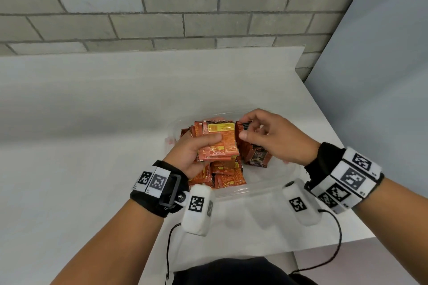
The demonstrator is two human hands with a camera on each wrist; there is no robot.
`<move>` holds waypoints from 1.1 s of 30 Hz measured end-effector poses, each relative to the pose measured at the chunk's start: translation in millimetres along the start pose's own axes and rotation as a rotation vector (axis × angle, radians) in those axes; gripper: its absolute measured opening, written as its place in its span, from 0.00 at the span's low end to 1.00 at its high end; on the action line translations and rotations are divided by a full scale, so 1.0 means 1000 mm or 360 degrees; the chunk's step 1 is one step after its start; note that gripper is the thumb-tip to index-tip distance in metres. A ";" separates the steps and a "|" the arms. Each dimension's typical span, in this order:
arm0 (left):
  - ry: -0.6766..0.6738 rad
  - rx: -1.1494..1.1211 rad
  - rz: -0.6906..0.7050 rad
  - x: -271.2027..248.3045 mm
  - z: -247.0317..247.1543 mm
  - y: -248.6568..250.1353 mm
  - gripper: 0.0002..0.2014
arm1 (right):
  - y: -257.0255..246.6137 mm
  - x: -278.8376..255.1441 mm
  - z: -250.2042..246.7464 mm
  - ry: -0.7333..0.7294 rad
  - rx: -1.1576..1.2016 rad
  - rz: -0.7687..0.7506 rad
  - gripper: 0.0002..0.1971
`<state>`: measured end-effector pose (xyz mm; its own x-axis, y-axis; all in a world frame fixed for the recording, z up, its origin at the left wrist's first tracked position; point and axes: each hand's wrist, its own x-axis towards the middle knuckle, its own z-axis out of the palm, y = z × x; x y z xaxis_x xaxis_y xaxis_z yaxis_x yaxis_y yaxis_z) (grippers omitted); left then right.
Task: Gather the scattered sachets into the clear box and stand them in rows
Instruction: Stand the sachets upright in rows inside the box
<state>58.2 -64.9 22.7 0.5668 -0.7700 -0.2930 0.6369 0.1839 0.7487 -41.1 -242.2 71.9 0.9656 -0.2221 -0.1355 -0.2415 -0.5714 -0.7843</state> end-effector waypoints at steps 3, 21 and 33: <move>-0.0060 0.0044 0.0035 0.002 0.004 -0.006 0.26 | -0.003 -0.001 0.011 -0.0033 0.0143 -0.0053 0.17; -0.0040 -0.0126 0.0136 0.000 0.003 0.001 0.27 | -0.006 -0.012 0.009 0.0128 0.0023 -0.0245 0.14; -0.0129 0.0208 0.0194 0.003 0.012 -0.003 0.28 | -0.015 -0.001 0.004 0.0093 -0.0045 -0.0126 0.15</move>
<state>52.1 -75.0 26.8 0.5883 -0.7945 -0.1507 0.4900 0.2019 0.8480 -38.1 -230.0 80.9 0.9746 -0.2207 -0.0379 -0.1684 -0.6107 -0.7737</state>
